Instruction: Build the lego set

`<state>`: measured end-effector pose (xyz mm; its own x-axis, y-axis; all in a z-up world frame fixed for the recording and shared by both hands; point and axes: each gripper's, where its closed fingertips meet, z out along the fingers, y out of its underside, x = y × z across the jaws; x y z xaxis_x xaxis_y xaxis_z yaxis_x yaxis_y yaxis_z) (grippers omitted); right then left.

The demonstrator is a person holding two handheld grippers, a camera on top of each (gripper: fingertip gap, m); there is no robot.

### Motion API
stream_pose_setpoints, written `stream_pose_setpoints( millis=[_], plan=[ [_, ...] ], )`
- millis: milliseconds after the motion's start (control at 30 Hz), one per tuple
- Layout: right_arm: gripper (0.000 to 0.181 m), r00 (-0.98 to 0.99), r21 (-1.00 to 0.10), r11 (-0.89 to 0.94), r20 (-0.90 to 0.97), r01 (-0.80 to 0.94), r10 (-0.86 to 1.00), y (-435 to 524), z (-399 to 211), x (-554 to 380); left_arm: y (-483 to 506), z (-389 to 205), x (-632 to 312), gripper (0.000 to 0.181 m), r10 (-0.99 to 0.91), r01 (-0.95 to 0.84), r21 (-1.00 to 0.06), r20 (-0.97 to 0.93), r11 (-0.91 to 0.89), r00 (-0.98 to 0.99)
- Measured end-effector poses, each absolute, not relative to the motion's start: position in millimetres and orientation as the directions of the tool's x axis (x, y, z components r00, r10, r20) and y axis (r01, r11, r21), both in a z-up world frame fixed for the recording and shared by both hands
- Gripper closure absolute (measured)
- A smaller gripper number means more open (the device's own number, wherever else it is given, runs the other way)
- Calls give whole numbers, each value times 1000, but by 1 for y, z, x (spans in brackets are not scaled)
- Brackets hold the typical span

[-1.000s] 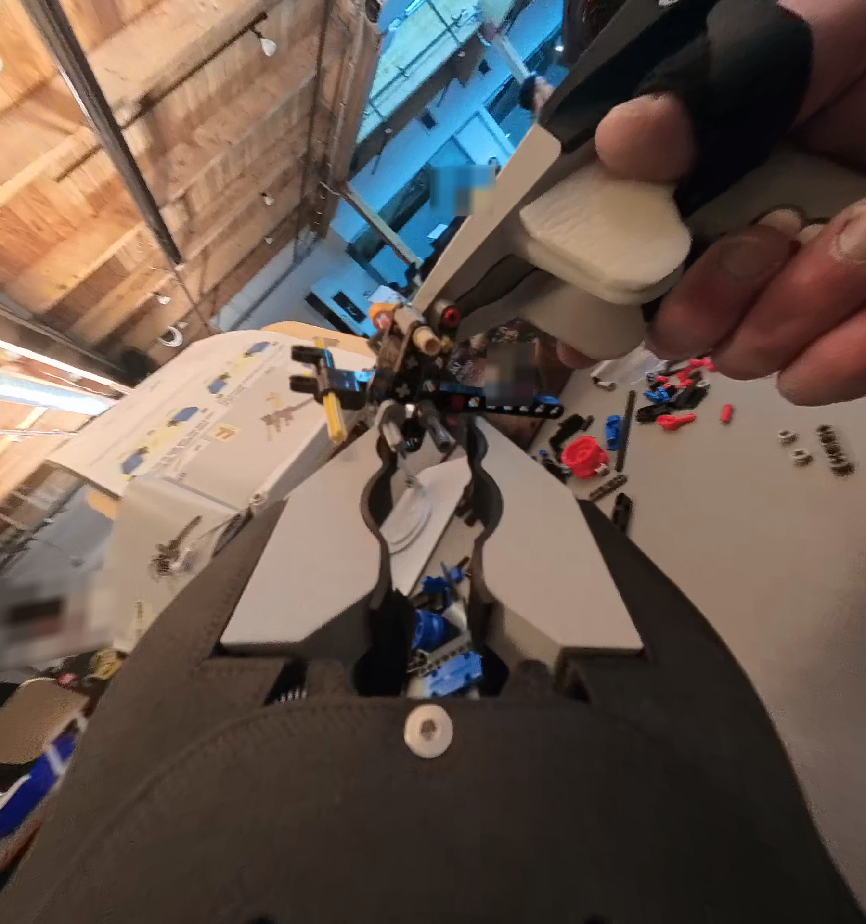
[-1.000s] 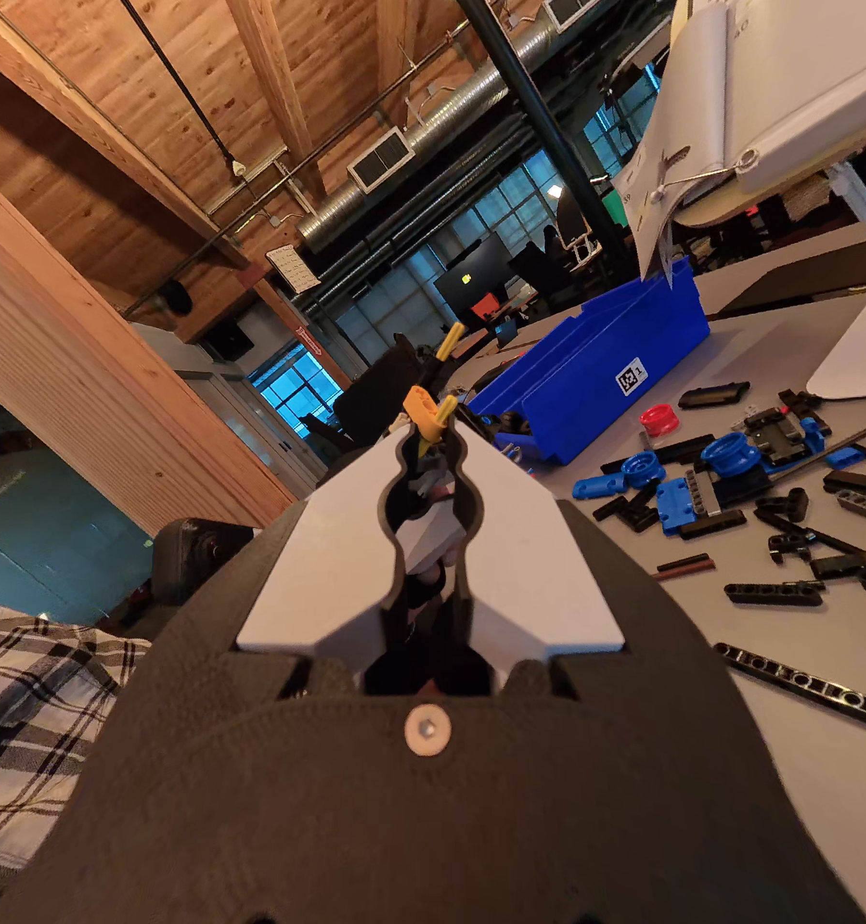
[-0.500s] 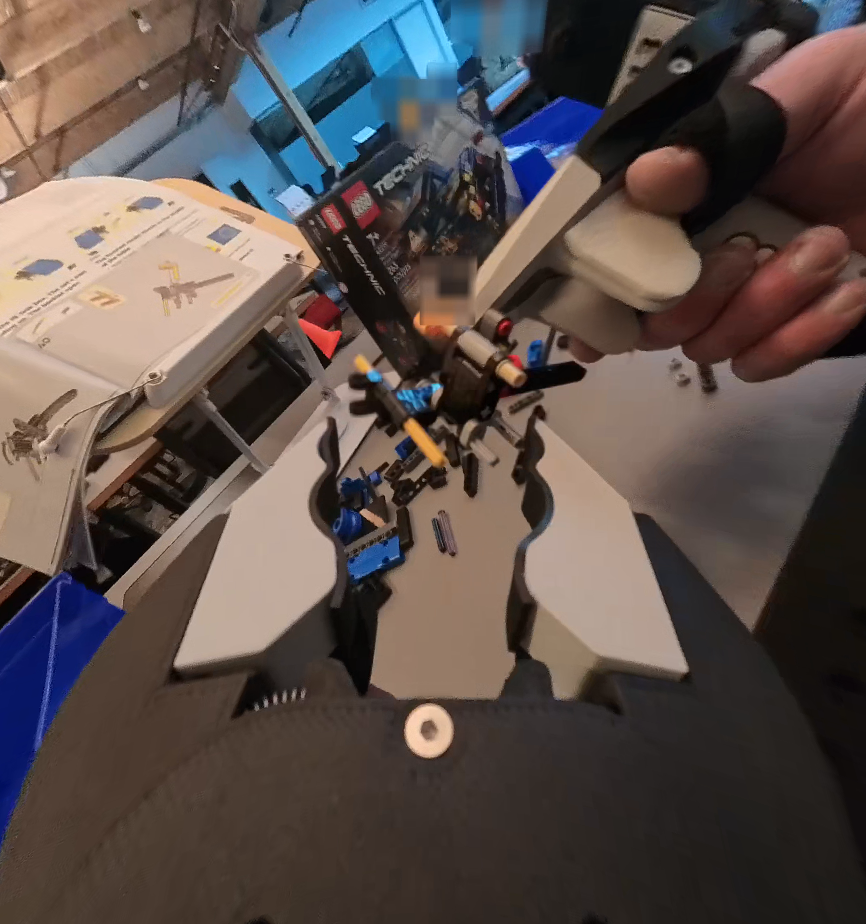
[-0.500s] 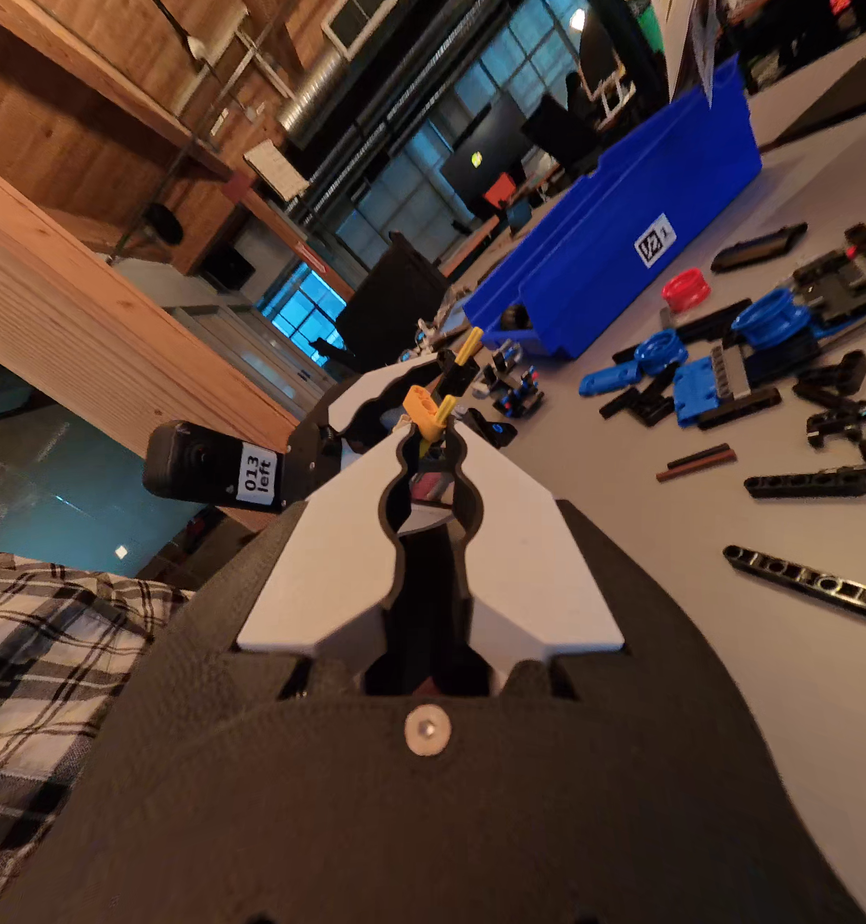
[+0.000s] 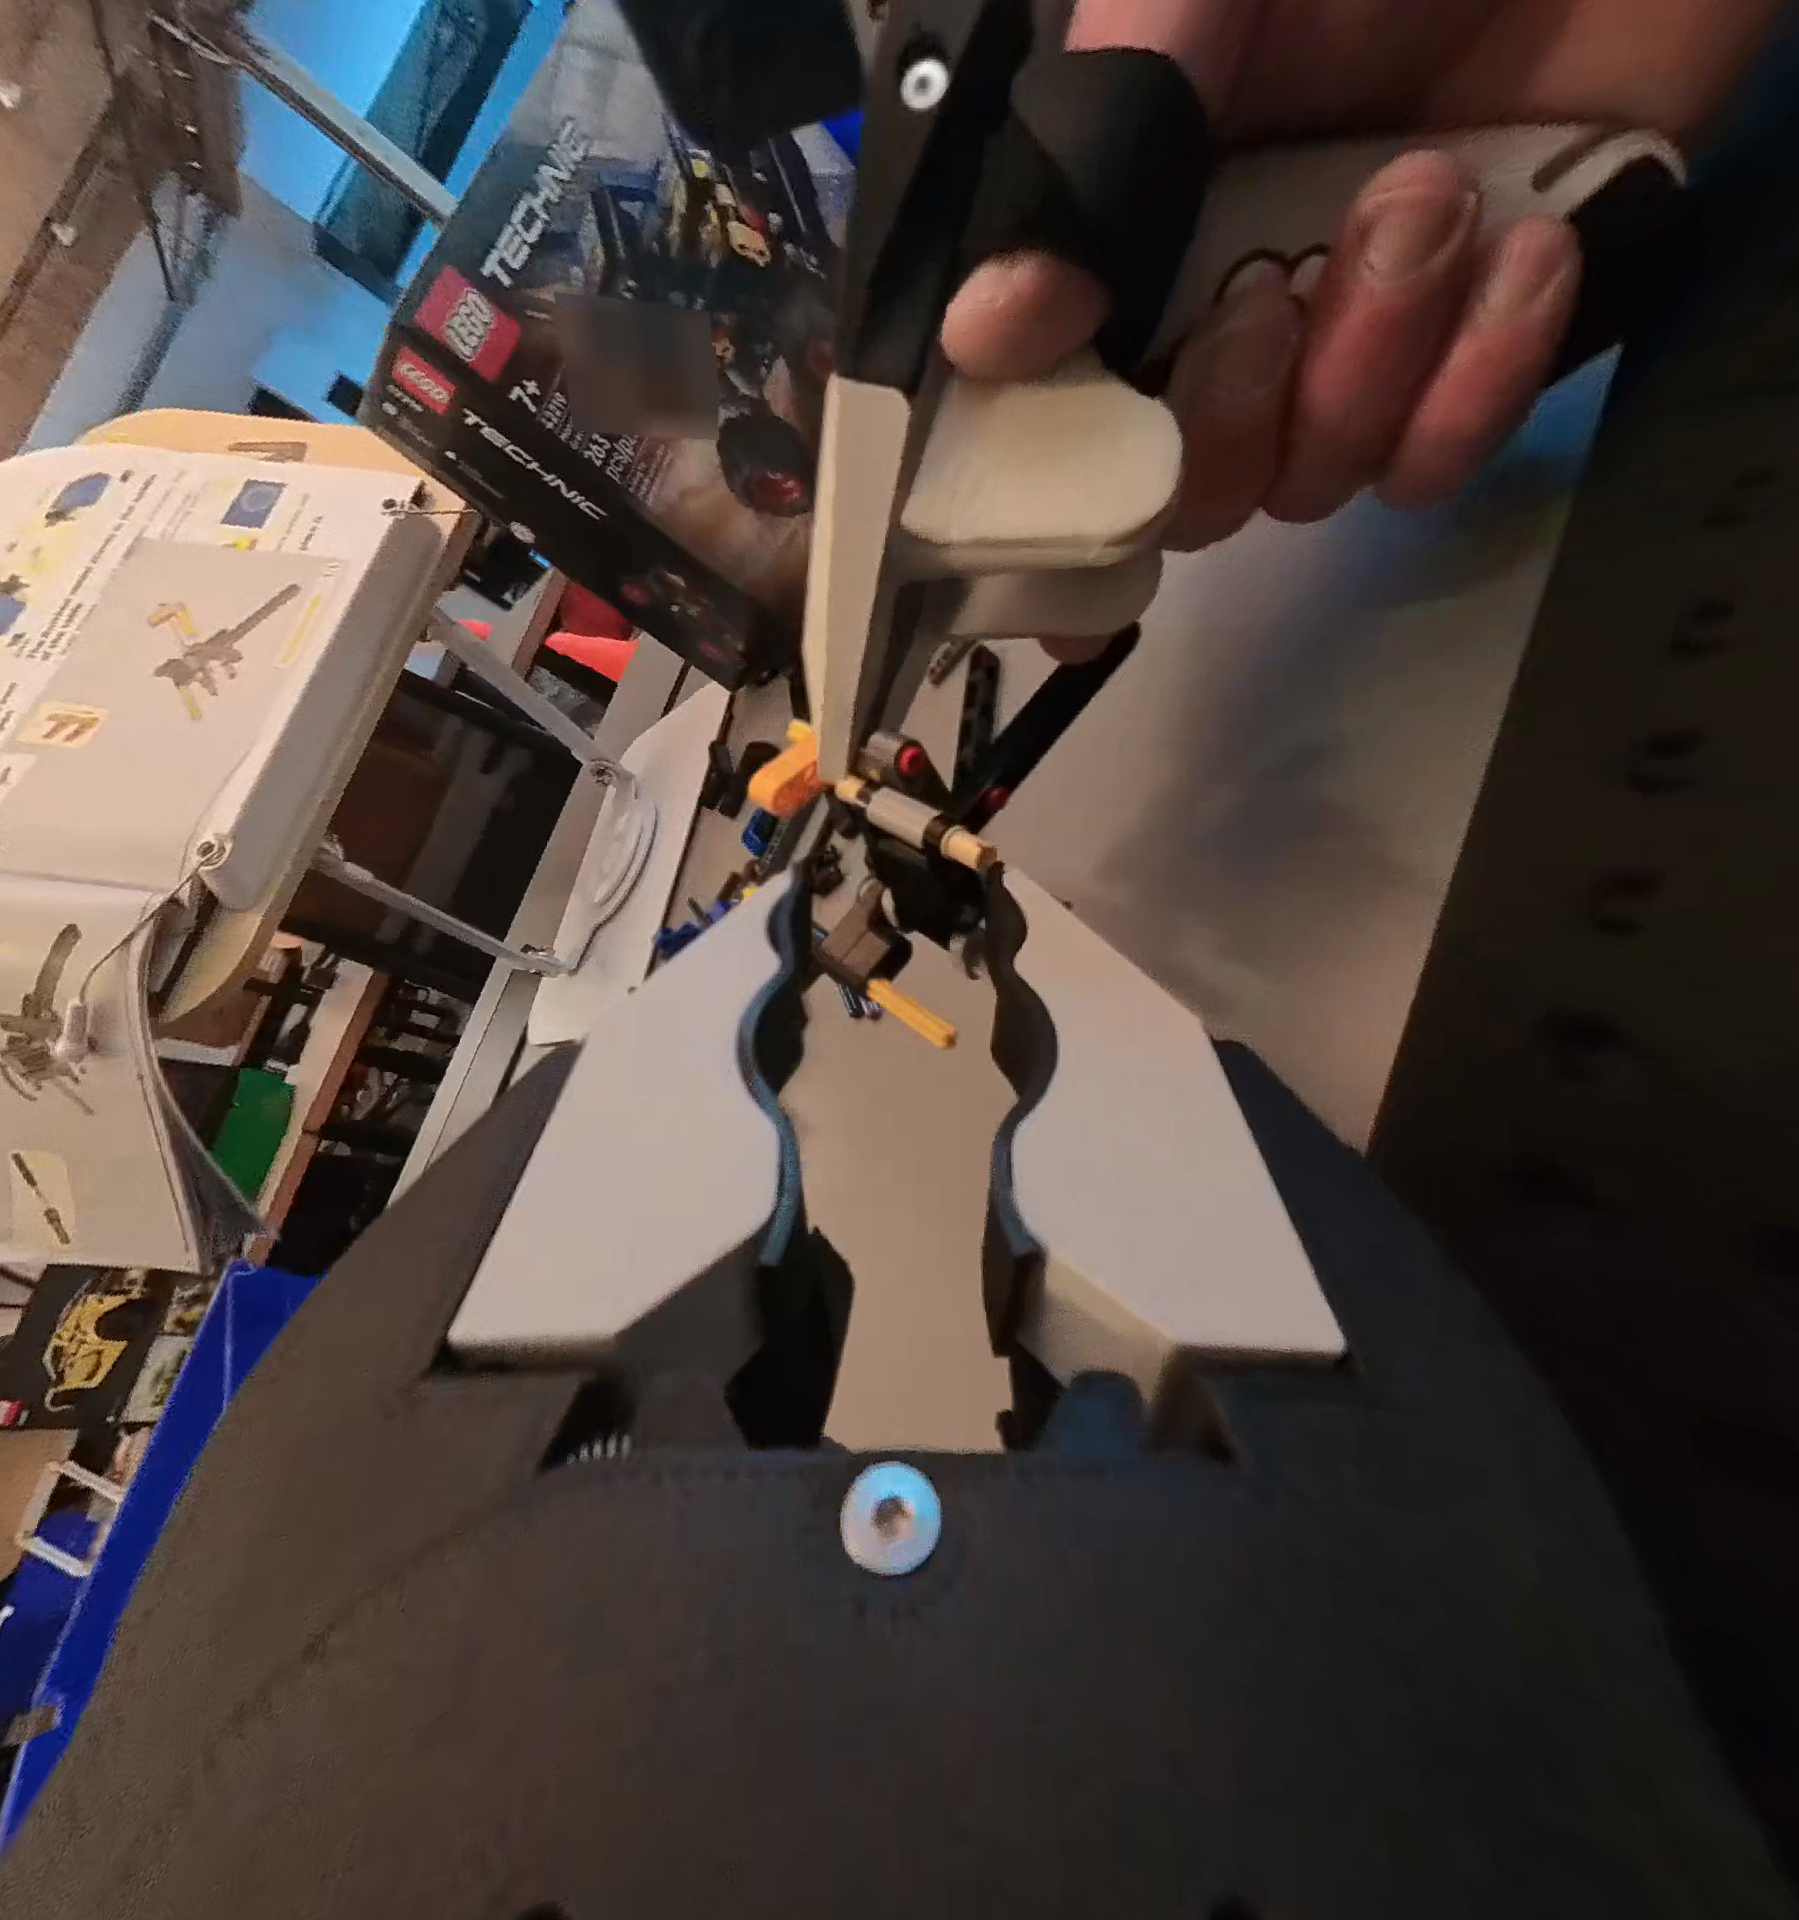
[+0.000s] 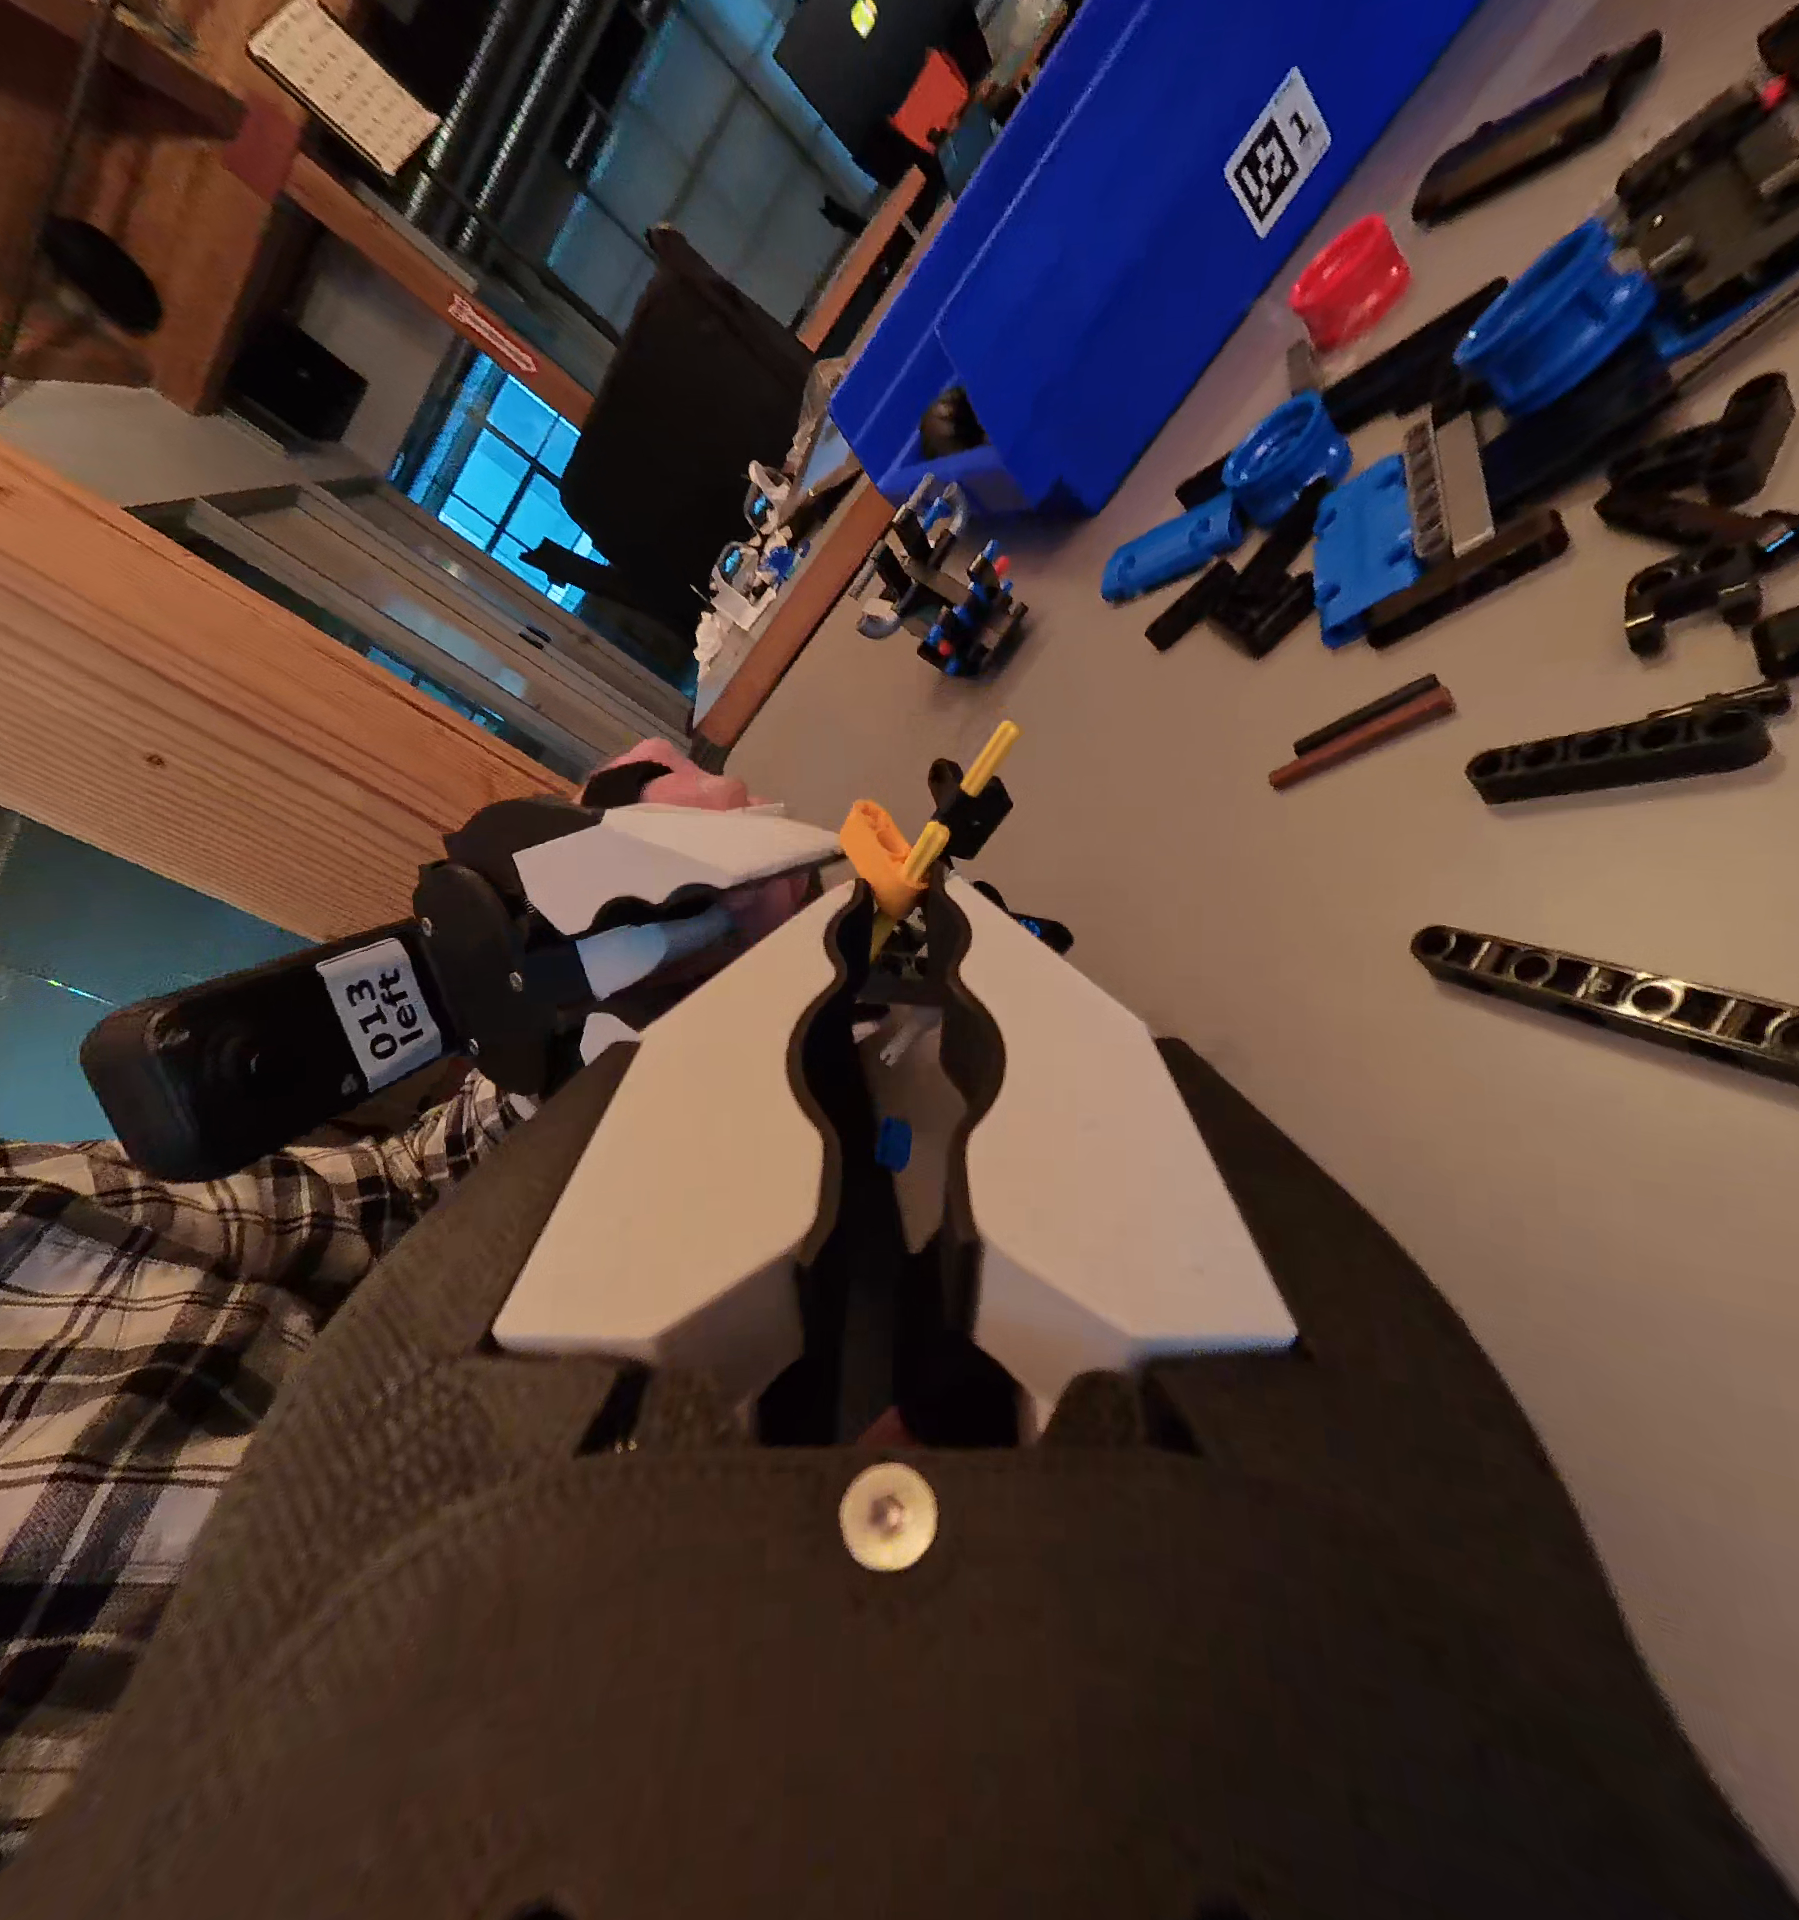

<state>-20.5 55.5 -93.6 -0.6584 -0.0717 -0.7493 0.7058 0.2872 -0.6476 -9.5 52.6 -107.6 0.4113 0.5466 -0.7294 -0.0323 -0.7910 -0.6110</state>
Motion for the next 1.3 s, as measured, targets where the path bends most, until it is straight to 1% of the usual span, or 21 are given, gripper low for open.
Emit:
stream_pose_setpoints(
  millis=[67, 133, 200, 367, 433, 533, 700, 767, 900, 1033, 1100, 1200, 1300],
  plan=[
    [174, -663, -645, 310, -747, 699, -59, 54, -97, -20, 54, -115, -10, 153, 516, -24, -580, -742, -814, 428],
    [174, -656, -634, 318, -753, 705, -47, 54, -100, -19, 54, -119, -12, 152, 494, -16, -552, -758, -834, 426],
    [175, -639, -621, 304, -767, 723, -48, 53, -97, -20, 54, -119, -15, 151, 485, -13, -535, -775, -845, 404],
    [175, -646, -631, 292, -761, 718, -56, 51, -93, -18, 55, -119, -20, 155, 445, -29, -487, -819, -873, 361],
    [175, -665, -644, 305, -746, 702, -44, 51, -96, -18, 55, -123, -19, 155, 456, -30, -505, -802, -863, 385],
    [174, -662, -631, 345, -749, 695, -38, 53, -102, -17, 55, -128, -19, 156, 456, -26, -508, -792, -861, 406],
    [167, -669, -631, 372, -743, 680, -38, 56, -106, -18, 55, -133, -20, 156, 453, -36, -513, -786, -857, 421],
    [154, -679, -644, 387, -731, 660, -60, 58, -105, -16, 56, -129, -20, 156, 449, -51, -508, -800, -860, 399],
    [157, -679, -653, 391, -729, 649, -90, 59, -103, -9, 57, -125, -22, 156, 459, -64, -519, -801, -852, 384],
    [151, -737, -708, 419, -665, 568, -125, 62, -101, -1, 57, -123, -22, 156, 468, -68, -528, -798, -846, 379],
    [143, -772, -736, 437, -622, 517, -134, 63, -101, 2, 57, -123, -22, 156, 473, -69, -535, -793, -842, 383],
    [138, -850, -783, 476, -512, 402, -125, 65, -107, 1, 57, -122, -23, 156, 489, -68, -554, -781, -830, 388],
    [138, -890, -797, 515, -436, 315, -131, 68, -114, 1, 60, -126, -22, 156, 494, -67, -568, -762, -820, 419]
  ],
)
